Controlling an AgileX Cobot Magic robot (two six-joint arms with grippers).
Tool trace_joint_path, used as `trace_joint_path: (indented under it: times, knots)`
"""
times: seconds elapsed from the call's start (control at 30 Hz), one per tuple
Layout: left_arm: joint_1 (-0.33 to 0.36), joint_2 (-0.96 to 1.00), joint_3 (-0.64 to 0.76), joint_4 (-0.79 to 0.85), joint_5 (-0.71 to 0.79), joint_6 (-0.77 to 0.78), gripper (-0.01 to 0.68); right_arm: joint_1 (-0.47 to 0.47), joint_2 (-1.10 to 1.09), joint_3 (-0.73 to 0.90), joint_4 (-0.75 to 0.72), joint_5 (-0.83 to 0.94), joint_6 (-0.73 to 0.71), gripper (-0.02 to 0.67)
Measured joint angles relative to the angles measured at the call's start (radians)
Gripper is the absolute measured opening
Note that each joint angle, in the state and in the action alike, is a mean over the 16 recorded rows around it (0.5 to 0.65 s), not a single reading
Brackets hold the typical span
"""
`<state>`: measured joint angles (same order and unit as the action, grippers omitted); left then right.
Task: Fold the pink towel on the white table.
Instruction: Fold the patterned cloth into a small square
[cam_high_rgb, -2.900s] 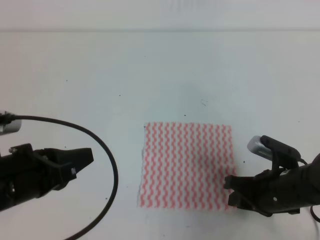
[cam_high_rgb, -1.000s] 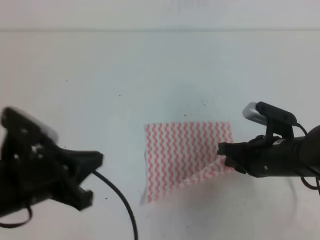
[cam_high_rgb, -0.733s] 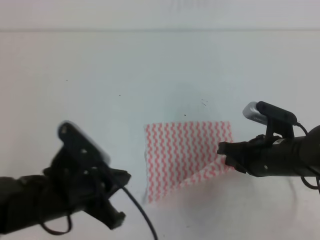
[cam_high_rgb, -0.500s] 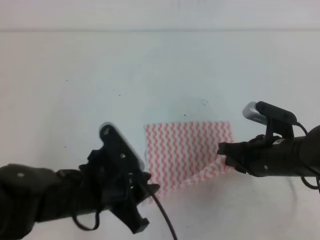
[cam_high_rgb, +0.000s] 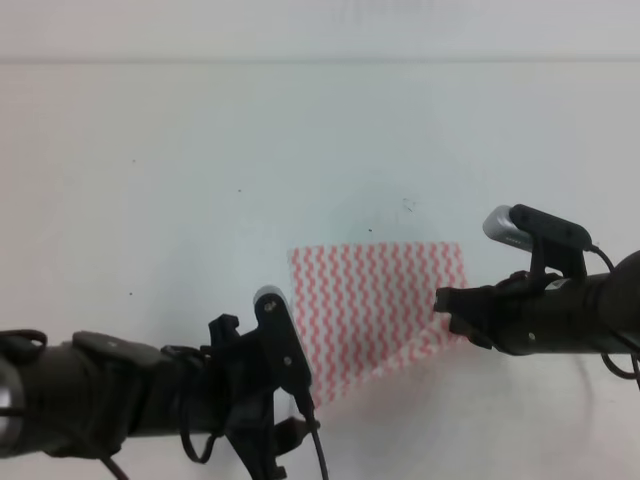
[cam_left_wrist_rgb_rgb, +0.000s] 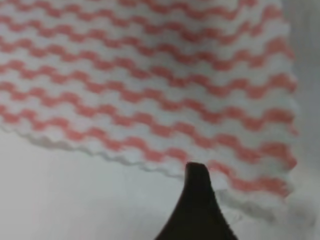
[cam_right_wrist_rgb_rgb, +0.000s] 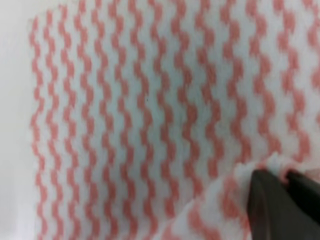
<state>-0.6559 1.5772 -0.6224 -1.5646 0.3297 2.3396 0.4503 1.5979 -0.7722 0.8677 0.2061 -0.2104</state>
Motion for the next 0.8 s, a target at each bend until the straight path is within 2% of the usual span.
trace_joint_path:
  times: [0.37, 0.8]
  knots:
    - [0.000, 0.085, -0.007, -0.111, -0.001, 0.233, 0.487, 0.000, 0.002, 0.000, 0.002, 0.009, -0.001, -0.017]
    - [0.000, 0.119, -0.009, -0.142, -0.018, 0.288, 0.464, 0.000, 0.003, 0.000, 0.010, -0.003, 0.000, -0.017]
